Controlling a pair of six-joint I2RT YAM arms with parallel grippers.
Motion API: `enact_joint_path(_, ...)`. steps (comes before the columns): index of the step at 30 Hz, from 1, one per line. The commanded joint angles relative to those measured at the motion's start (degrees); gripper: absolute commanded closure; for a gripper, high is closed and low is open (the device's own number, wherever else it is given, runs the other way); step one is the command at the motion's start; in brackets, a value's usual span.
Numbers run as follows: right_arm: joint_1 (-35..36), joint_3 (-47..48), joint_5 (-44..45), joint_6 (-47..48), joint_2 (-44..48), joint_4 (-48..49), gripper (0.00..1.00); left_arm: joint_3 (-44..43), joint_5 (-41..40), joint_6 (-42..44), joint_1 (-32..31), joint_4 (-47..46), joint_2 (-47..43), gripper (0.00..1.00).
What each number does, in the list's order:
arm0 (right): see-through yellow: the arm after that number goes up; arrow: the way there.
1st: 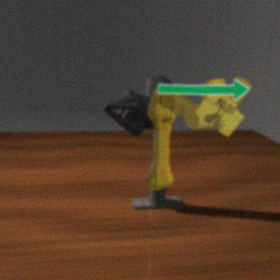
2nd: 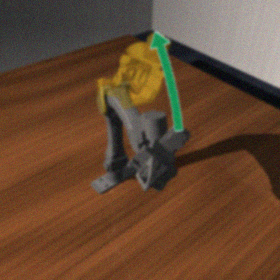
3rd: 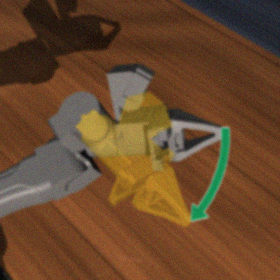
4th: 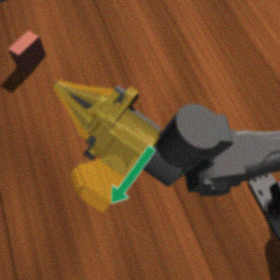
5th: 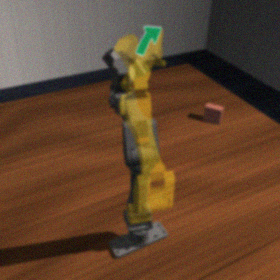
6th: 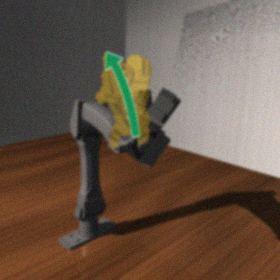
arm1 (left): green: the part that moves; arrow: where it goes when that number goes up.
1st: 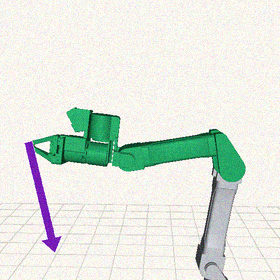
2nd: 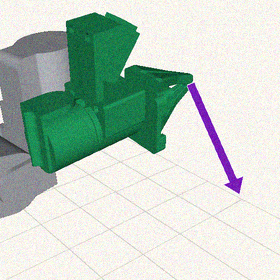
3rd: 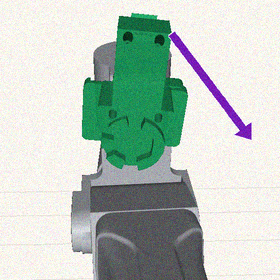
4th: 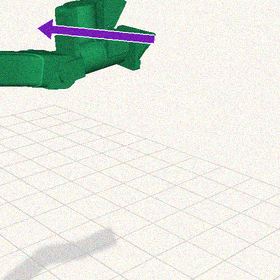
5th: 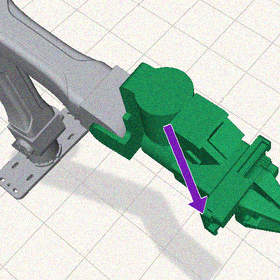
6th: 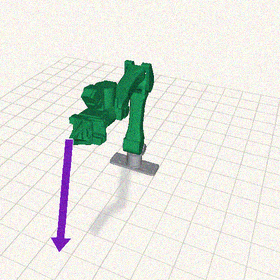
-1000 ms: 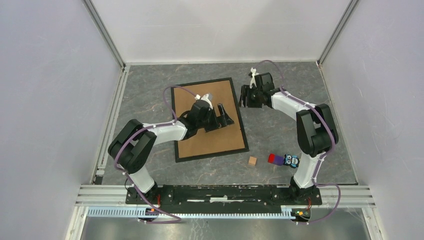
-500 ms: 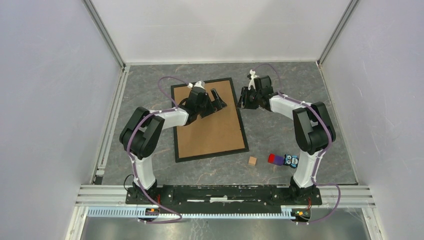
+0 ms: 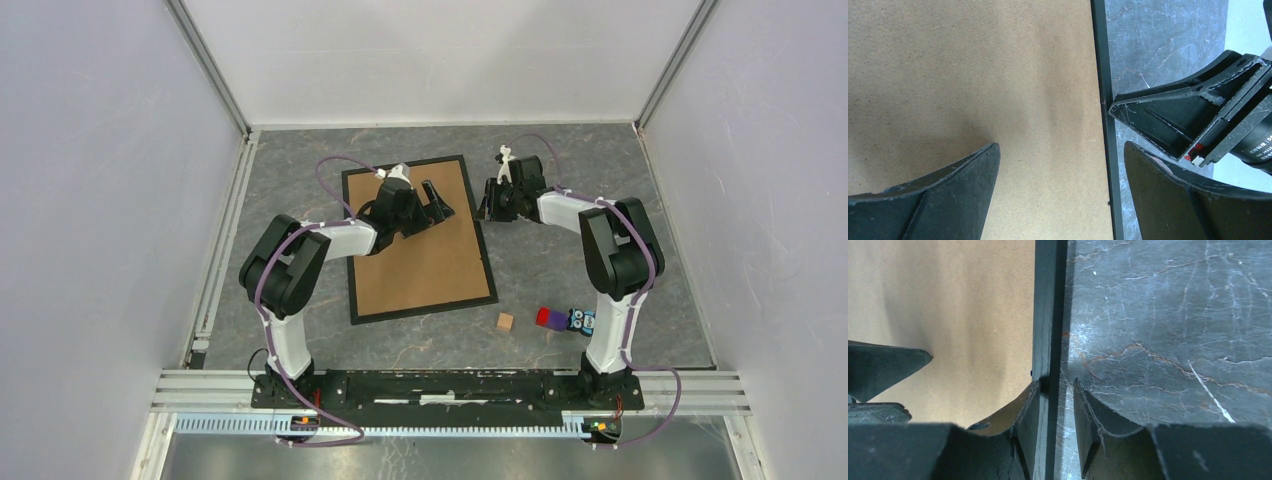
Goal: Put the photo into the frame
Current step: Install the photo frame at the center of the board.
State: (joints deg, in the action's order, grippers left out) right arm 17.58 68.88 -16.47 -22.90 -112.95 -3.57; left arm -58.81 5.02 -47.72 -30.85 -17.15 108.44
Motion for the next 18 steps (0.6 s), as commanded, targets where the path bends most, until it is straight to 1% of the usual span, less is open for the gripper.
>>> enact_joint_path(1, -0.06, 1.87, 0.37, 0.31, -0.87, 1.44, 0.64, 1.5, -1.45, -0.42, 0.31, -1.29, -1.47, 0.0)
enact_joint_path(11, 0.19, 2.51, -0.11, 0.01, -3.15, 1.31, 0.65, 1.61, -1.28, -0.62, 0.32, -1.22, -1.57, 0.0)
enact_joint_path(15, 0.46, 2.84, -0.39, 0.03, -3.57, 1.36, 0.65, 1.13, -1.12, 0.9, 0.34, -0.24, -2.65, 0.0)
enact_joint_path(16, 0.56, 2.9, -0.34, 0.08, -3.75, 1.31, 0.65, 0.27, -0.24, 1.46, 0.35, 1.16, -3.15, 0.0)
enact_joint_path(18, 0.63, 3.2, -0.38, 0.29, -4.12, 0.72, 0.65, -1.93, 0.49, 2.73, 0.61, 7.23, -5.34, 0.0)
